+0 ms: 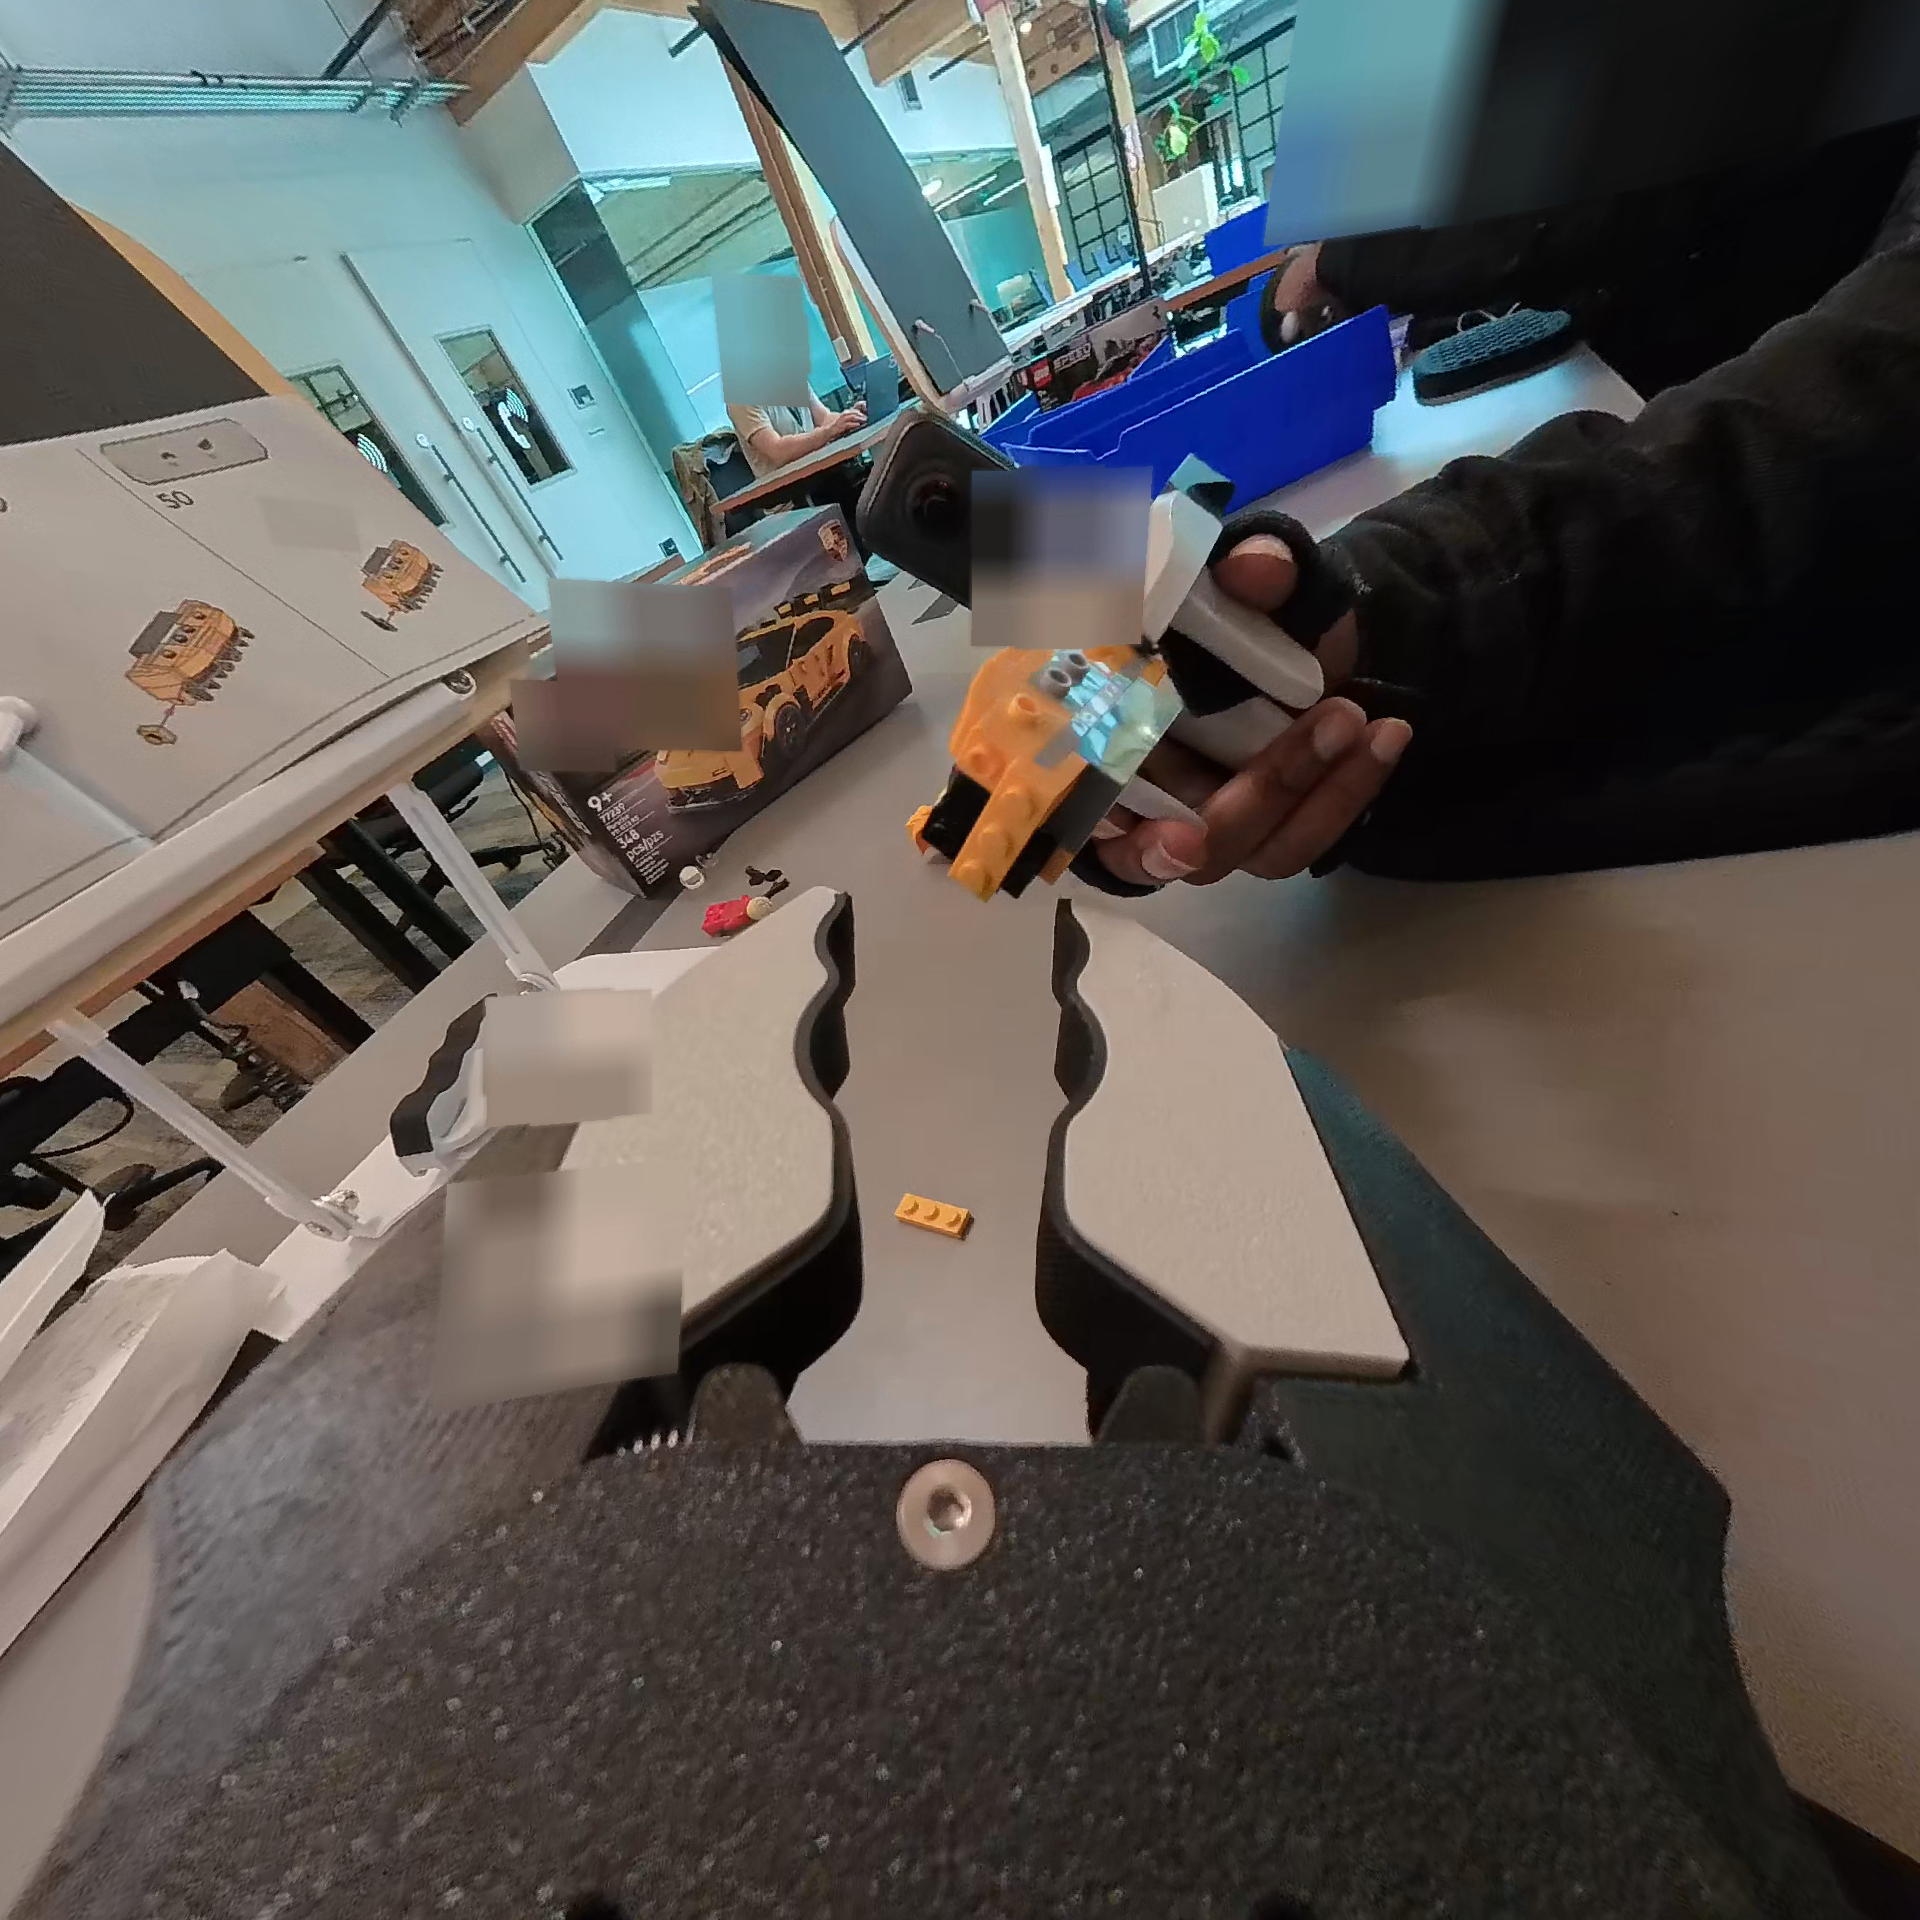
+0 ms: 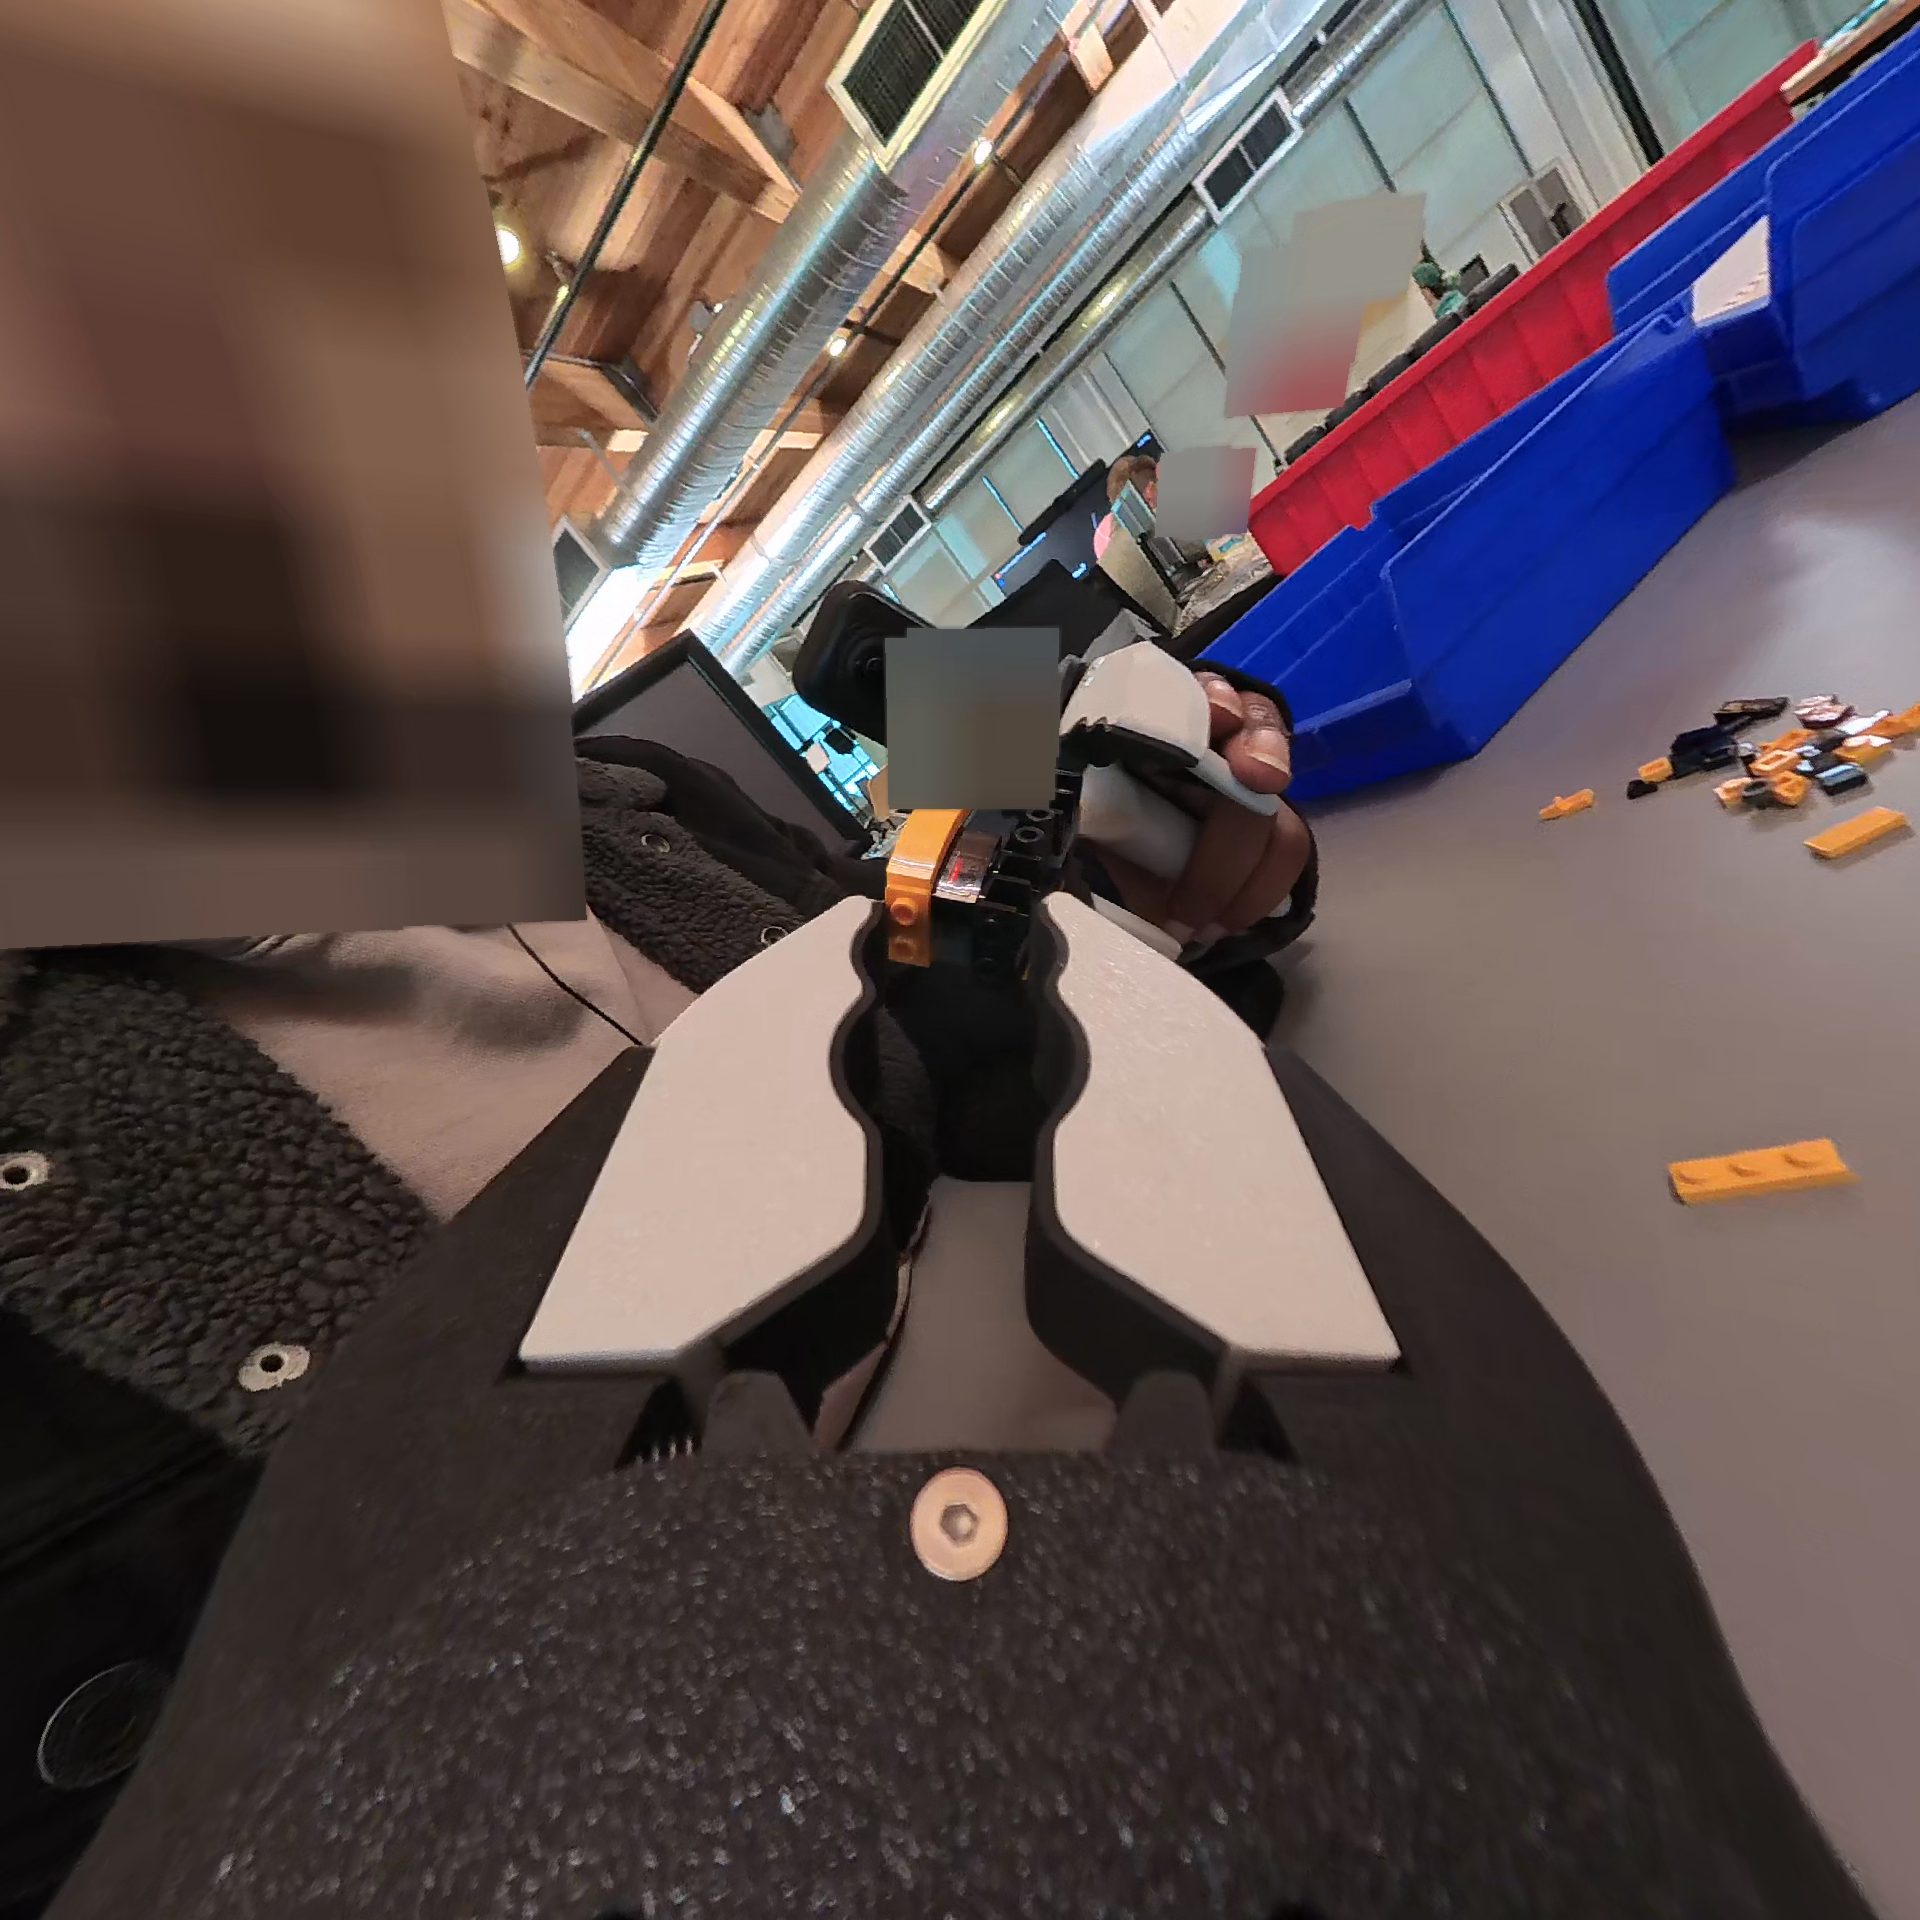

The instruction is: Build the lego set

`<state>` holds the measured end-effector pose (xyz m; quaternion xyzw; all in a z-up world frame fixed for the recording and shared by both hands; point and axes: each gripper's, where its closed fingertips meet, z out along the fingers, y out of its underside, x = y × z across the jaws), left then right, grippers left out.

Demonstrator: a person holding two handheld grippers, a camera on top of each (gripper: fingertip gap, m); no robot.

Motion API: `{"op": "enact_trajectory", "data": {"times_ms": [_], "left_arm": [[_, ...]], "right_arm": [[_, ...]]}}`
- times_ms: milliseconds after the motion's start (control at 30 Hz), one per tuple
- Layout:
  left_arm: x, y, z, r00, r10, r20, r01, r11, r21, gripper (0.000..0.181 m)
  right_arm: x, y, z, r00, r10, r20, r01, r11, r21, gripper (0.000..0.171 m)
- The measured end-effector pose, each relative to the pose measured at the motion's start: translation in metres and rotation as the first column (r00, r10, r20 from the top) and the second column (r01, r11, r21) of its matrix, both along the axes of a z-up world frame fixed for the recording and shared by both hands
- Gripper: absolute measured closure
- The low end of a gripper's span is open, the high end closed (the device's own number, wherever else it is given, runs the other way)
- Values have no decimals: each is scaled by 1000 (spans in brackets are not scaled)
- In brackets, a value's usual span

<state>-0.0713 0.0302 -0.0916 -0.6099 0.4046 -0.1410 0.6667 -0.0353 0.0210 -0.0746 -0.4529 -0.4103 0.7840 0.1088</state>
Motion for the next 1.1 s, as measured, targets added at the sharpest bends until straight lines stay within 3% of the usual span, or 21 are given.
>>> {"op": "enact_trajectory", "data": {"times_ms": [333, 567, 867, 1100], "left_arm": [[0, 1, -1, 1000, 2, -3, -2, 1000, -3, 146], [0, 0, -2, 1000, 0, -19, 0, 1000, 9, 148], [2, -1, -3, 999, 2, -51, 0, 999, 34, 148], [6, 1, -23, 943, 87, -321, -31, 984, 175, 140]], "right_arm": [[-3, 5, -4, 999, -34, 22, 34, 999, -7, 146], [-7, 2, -10, 993, -119, 12, 115, 978, 176, 146], [-7, 2, -11, 993, -119, 14, 115, 978, 176, 146], [-15, 1, -30, 977, -147, 153, 107, 964, 243, 146]]}}
